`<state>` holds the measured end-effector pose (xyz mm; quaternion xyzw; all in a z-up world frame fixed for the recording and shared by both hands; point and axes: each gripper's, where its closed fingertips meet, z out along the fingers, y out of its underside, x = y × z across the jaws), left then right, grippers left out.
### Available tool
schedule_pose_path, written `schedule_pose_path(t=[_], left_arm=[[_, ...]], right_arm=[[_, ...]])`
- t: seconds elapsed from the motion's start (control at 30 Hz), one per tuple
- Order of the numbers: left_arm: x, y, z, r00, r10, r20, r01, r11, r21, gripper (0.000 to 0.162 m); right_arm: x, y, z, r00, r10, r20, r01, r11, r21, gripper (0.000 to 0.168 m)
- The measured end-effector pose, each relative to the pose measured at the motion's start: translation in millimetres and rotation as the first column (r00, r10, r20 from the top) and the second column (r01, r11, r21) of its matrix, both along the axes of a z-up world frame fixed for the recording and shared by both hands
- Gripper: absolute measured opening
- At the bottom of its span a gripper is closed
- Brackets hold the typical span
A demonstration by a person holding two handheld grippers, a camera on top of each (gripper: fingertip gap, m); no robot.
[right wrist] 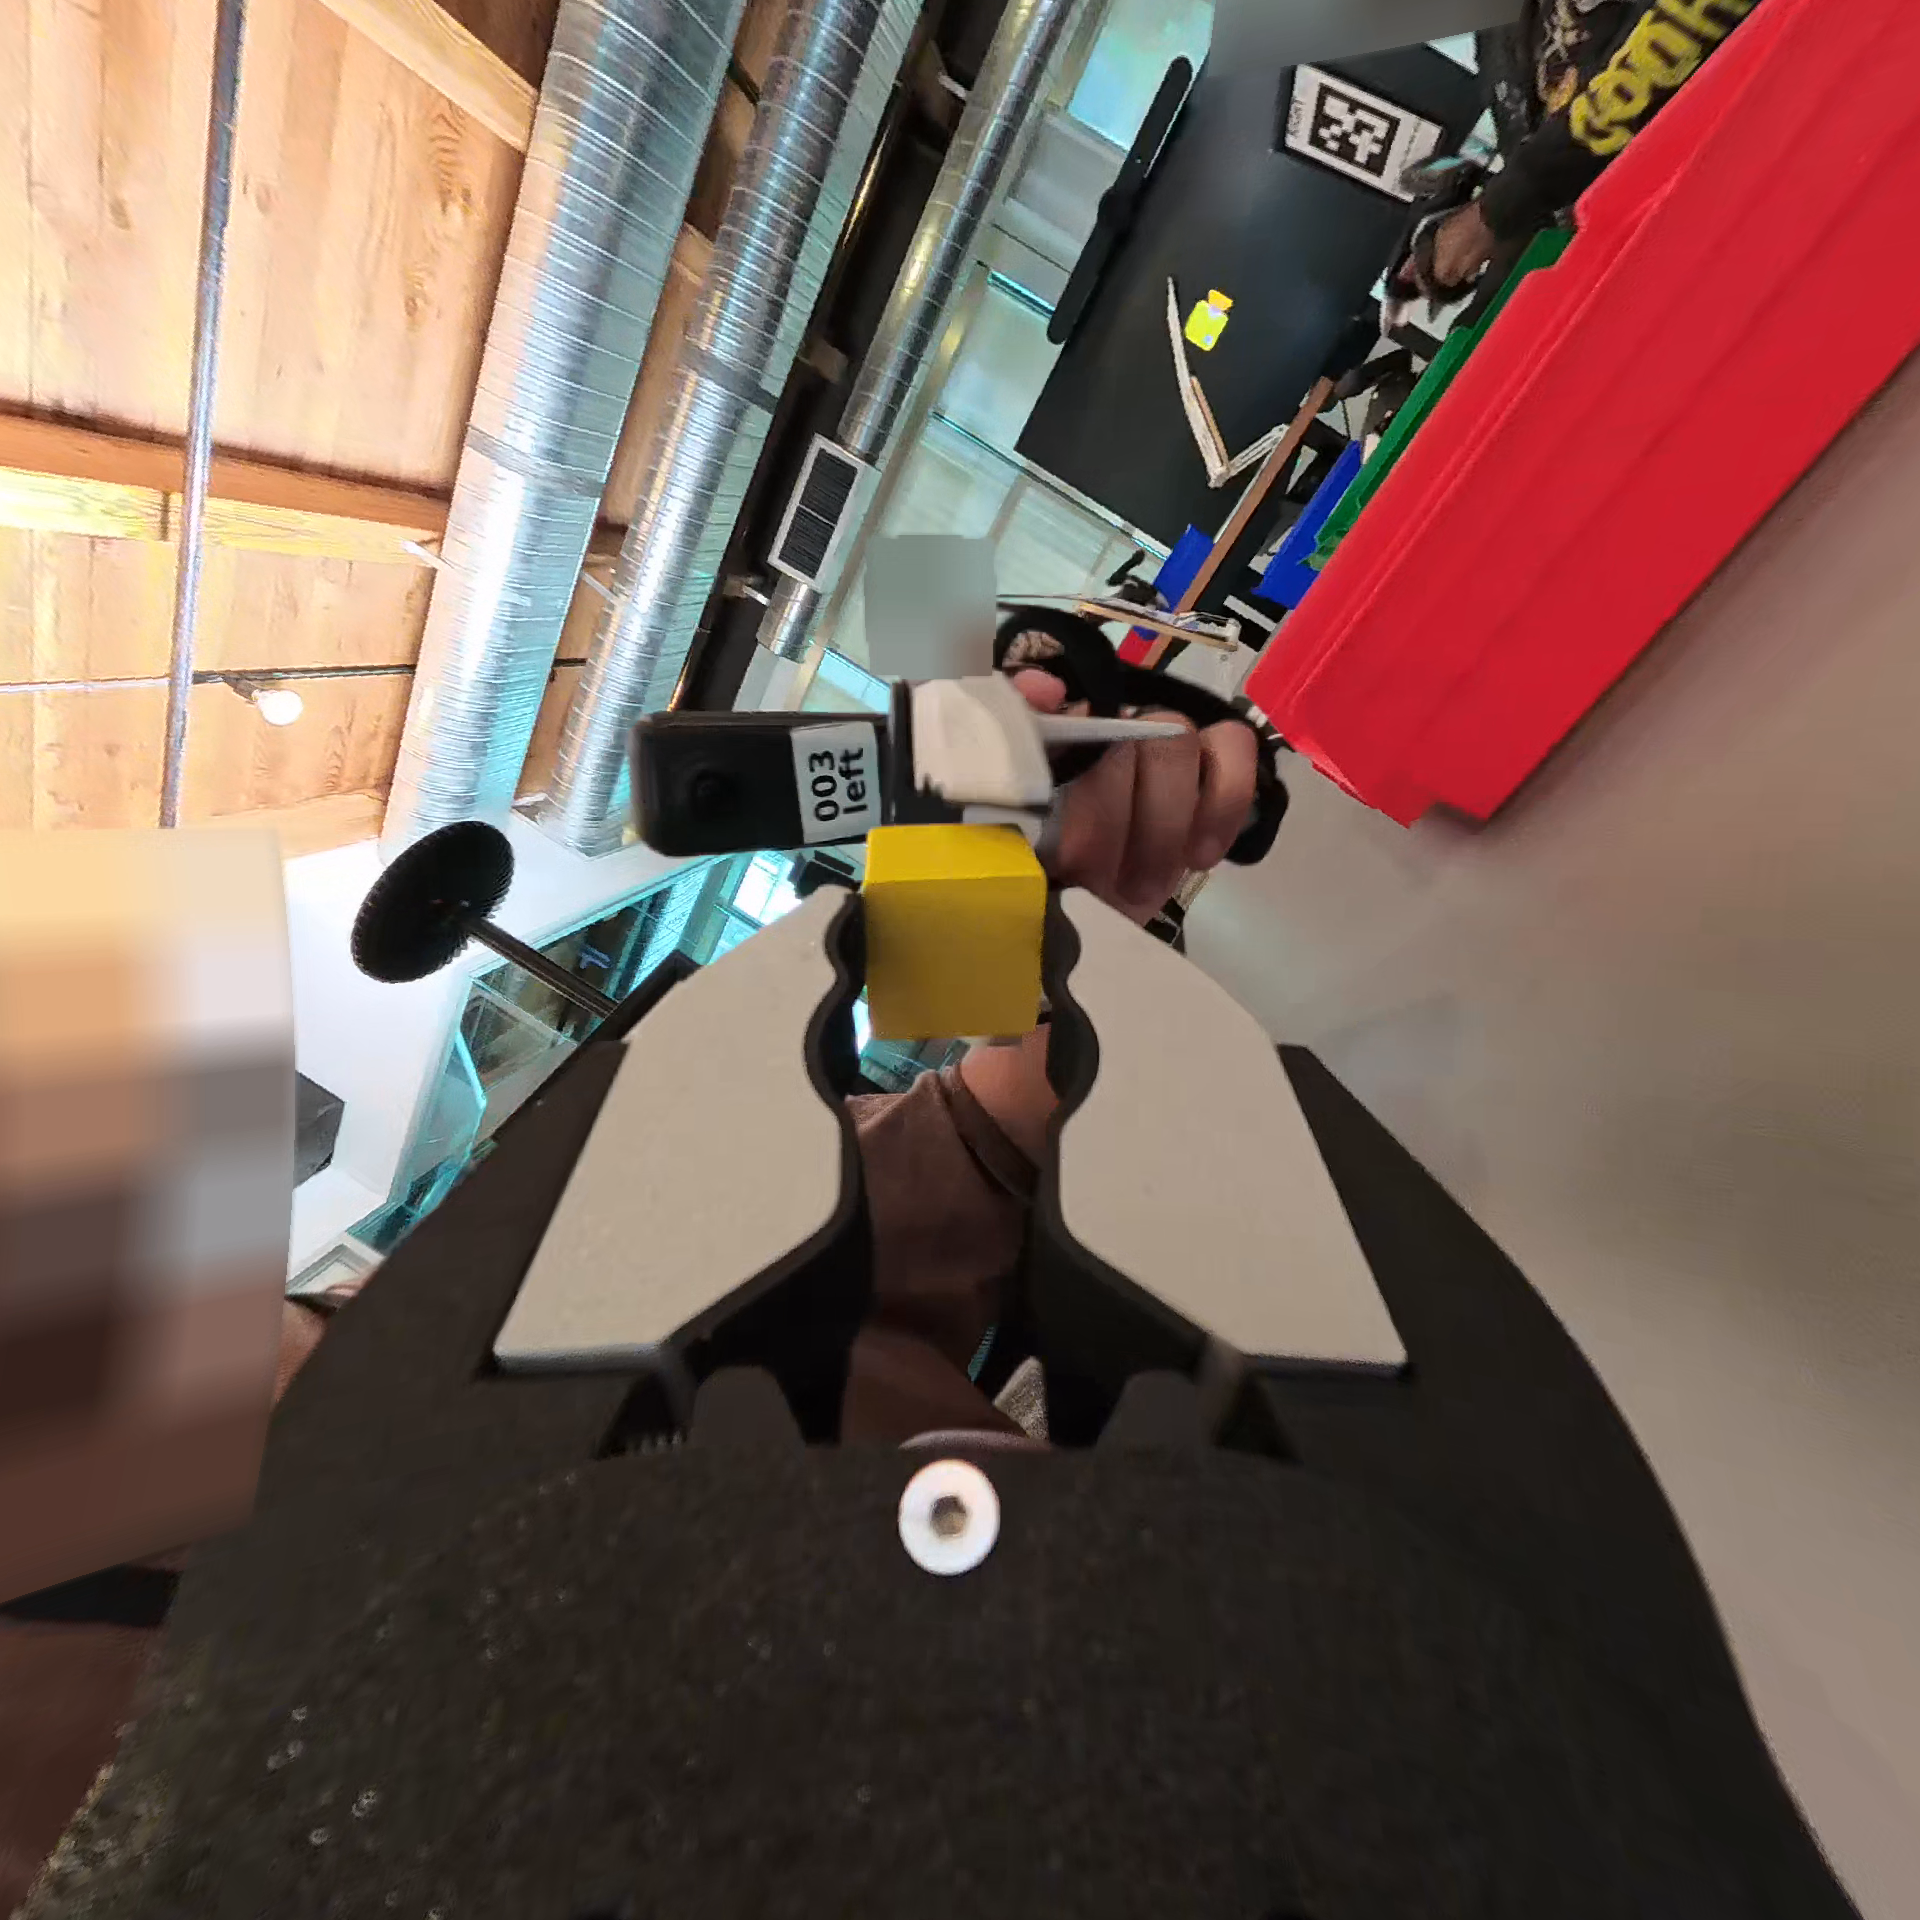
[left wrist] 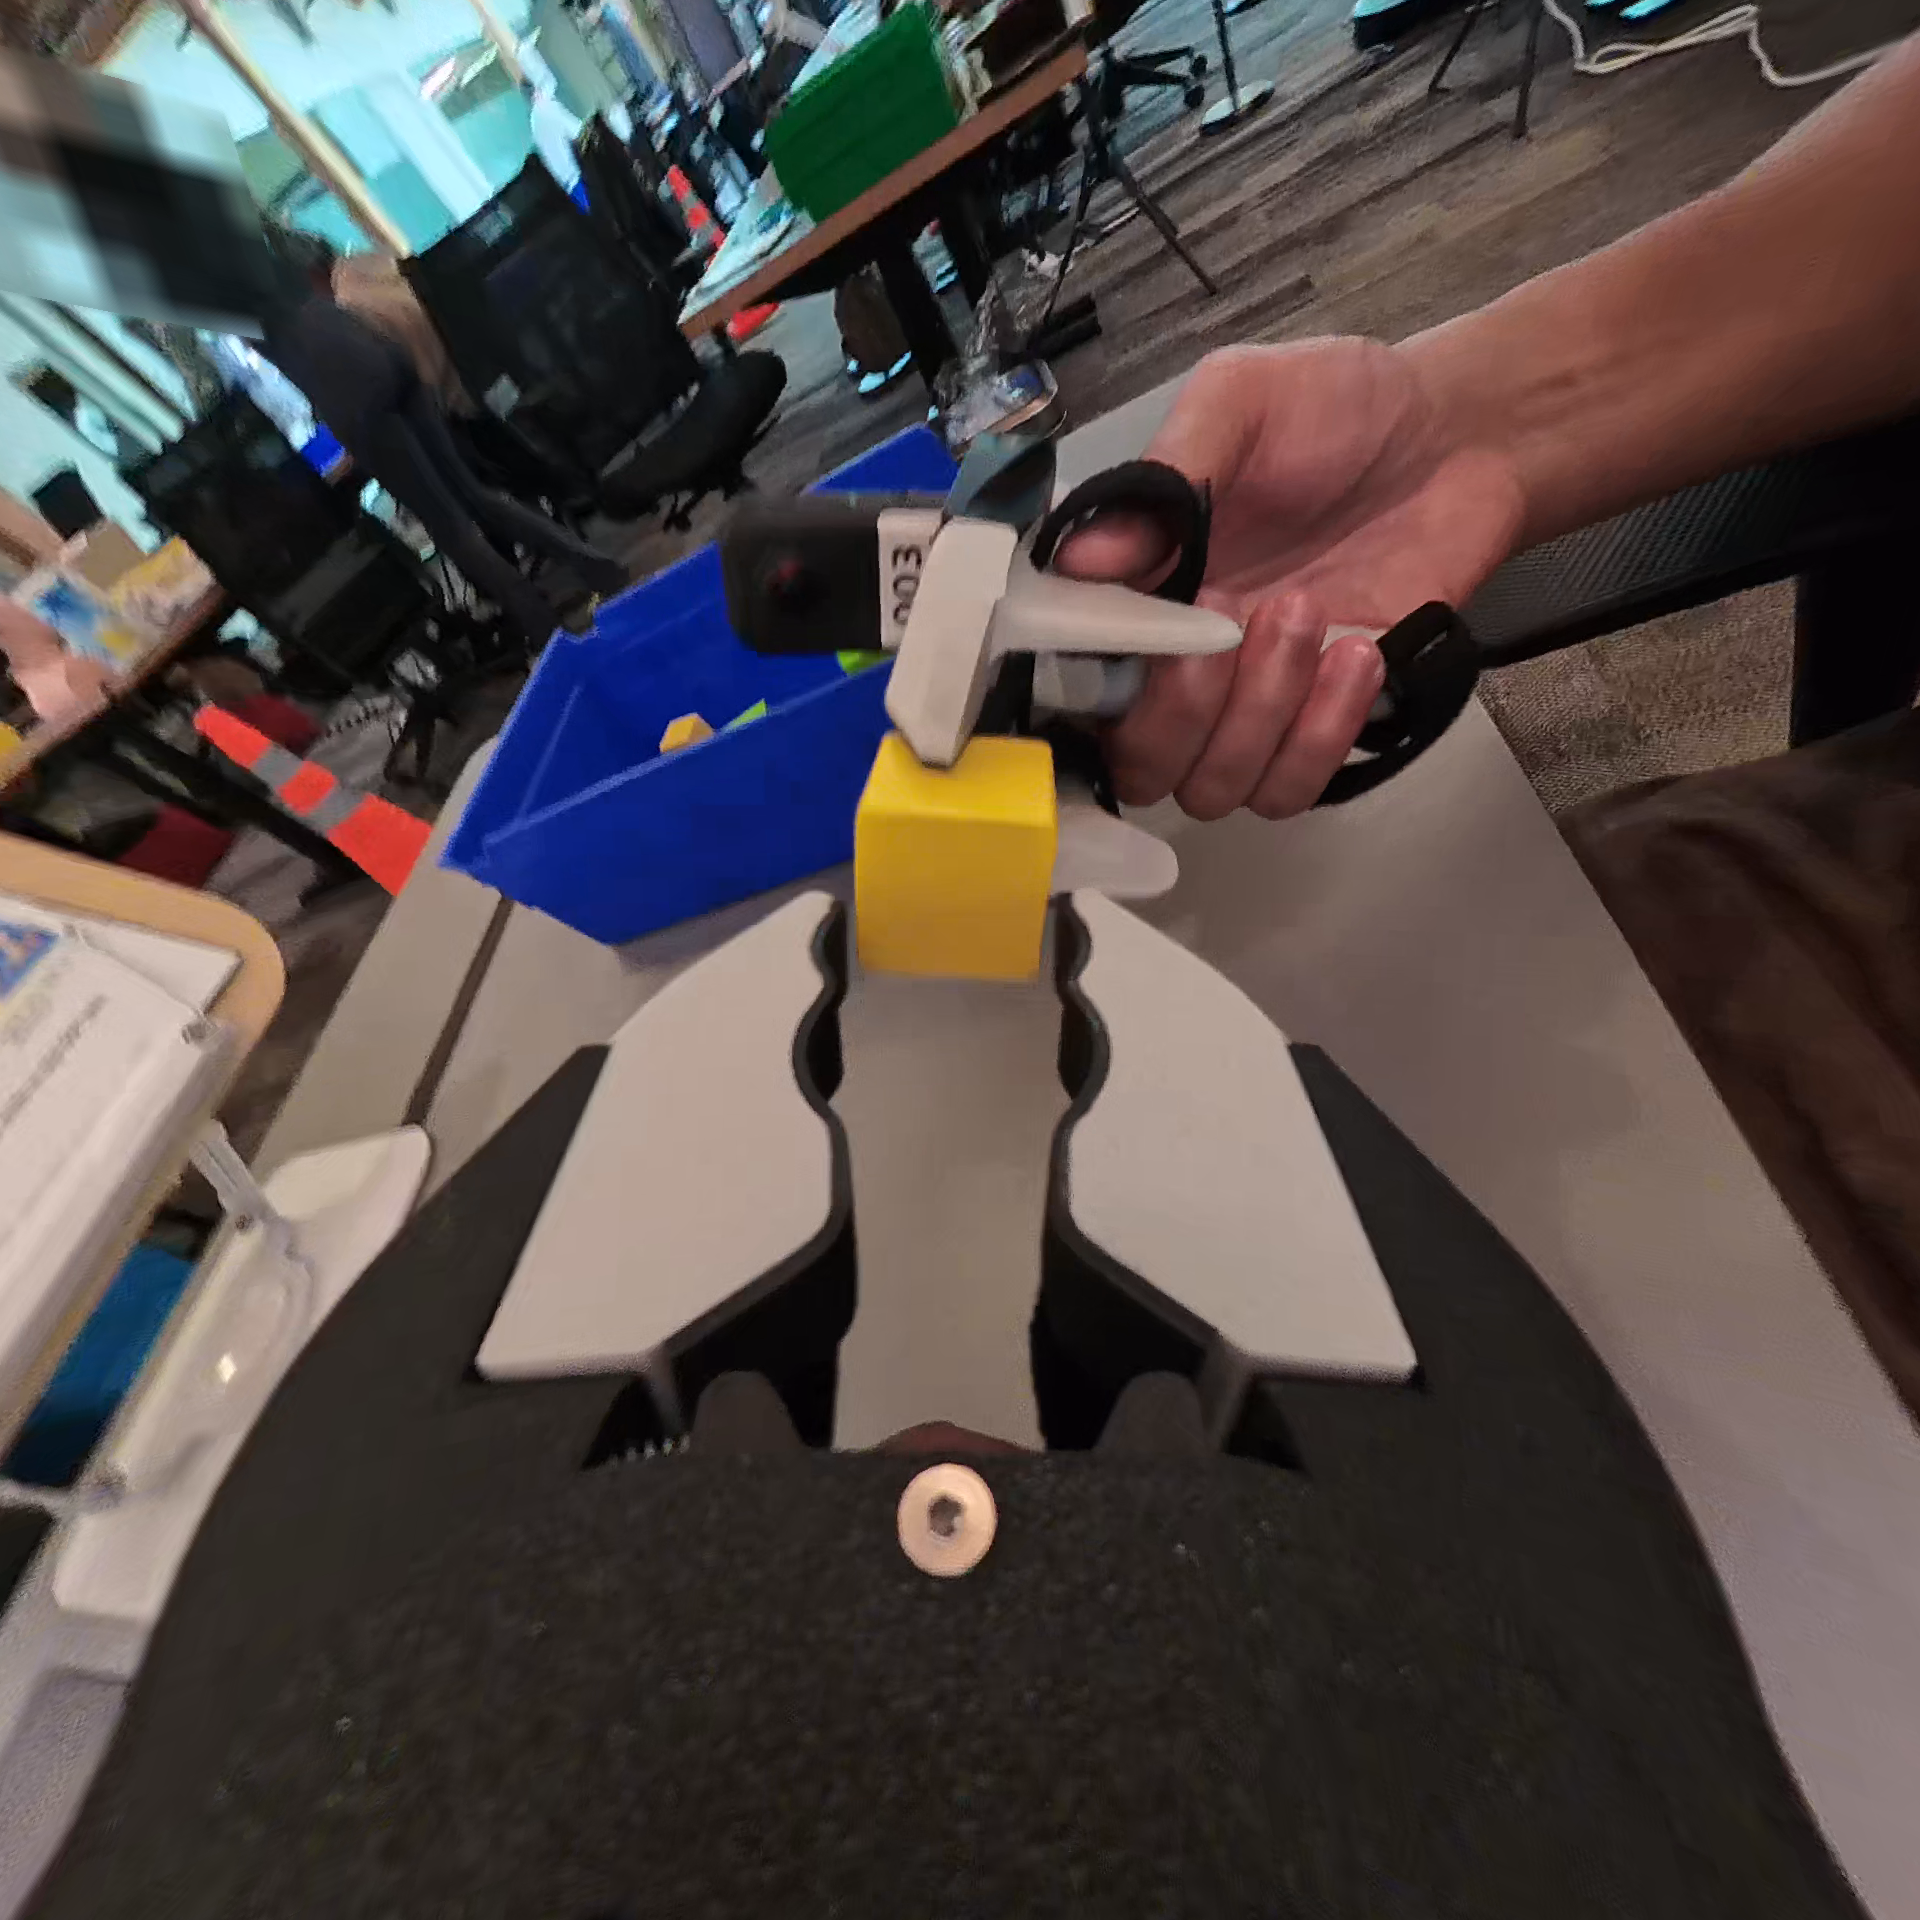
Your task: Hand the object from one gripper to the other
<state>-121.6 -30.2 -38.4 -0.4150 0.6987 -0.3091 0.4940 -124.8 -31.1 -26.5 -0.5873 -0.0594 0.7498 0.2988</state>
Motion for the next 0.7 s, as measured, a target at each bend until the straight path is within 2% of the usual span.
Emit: schedule_pose_path(t=[0.07, 0.1, 0.2, 0.23, 0.3, 0.33, 0.4, 0.43, 0.47, 0.5, 0.57, 0.7], left_arm=[[-14, -3, -7, 0.997, 0.075, 0.006, -0.073, 0.987, -0.142, 0.065], [-23, -8, -12, 0.995, 0.100, 0.002, -0.096, 0.964, -0.249, 0.072], [-51, -29, -31, 0.987, 0.159, -0.024, -0.146, 0.827, -0.543, 0.082], [-61, -34, -39, 0.982, 0.186, -0.038, -0.171, 0.783, -0.598, 0.082], [-77, -42, -52, 0.972, 0.229, -0.044, -0.198, 0.710, -0.676, 0.081], [-83, -46, -57, 0.969, 0.242, -0.047, -0.203, 0.677, -0.707, 0.078], [-92, -51, -66, 0.963, 0.263, -0.055, -0.213, 0.626, -0.750, 0.075], [-94, -53, -69, 0.960, 0.272, -0.061, -0.222, 0.614, -0.758, 0.075], [-95, -53, -72, 0.958, 0.280, -0.068, -0.233, 0.612, -0.756, 0.074], [-95, -53, -73, 0.955, 0.289, -0.072, -0.243, 0.617, -0.749, 0.072], [-92, -55, -72, 0.956, 0.284, -0.070, -0.241, 0.631, -0.738, 0.072], [-86, -58, -77, 0.960, 0.262, -0.101, -0.257, 0.674, -0.693, 0.072]], right_arm=[[13, -1, 1, 0.999, -0.024, 0.028, 0.024, 1.000, 0.009, 0.033], [25, 0, 6, 0.996, -0.061, 0.059, 0.058, 0.998, 0.035, 0.032], [83, 14, 47, 0.946, -0.250, 0.204, 0.208, 0.956, 0.206, 0.032], [111, 25, 58, 0.888, -0.352, 0.297, 0.278, 0.923, 0.266, 0.032], [170, 49, 70, 0.683, -0.533, 0.499, 0.383, 0.843, 0.377, 0.033], [197, 58, 69, 0.568, -0.568, 0.595, 0.390, 0.823, 0.413, 0.033], [249, 77, 41, 0.285, -0.537, 0.794, 0.374, 0.825, 0.424, 0.033], [271, 84, 20, 0.161, -0.476, 0.865, 0.373, 0.840, 0.393, 0.033], [284, 88, -4, 0.085, -0.392, 0.916, 0.365, 0.868, 0.338, 0.033], [288, 92, -28, 0.057, -0.307, 0.950, 0.341, 0.900, 0.270, 0.033], [284, 99, -70, 0.055, -0.150, 0.987, 0.295, 0.947, 0.128, 0.033], [270, 106, -120, 0.001, -0.020, 1.000, 0.217, 0.976, 0.019, 0.033]])
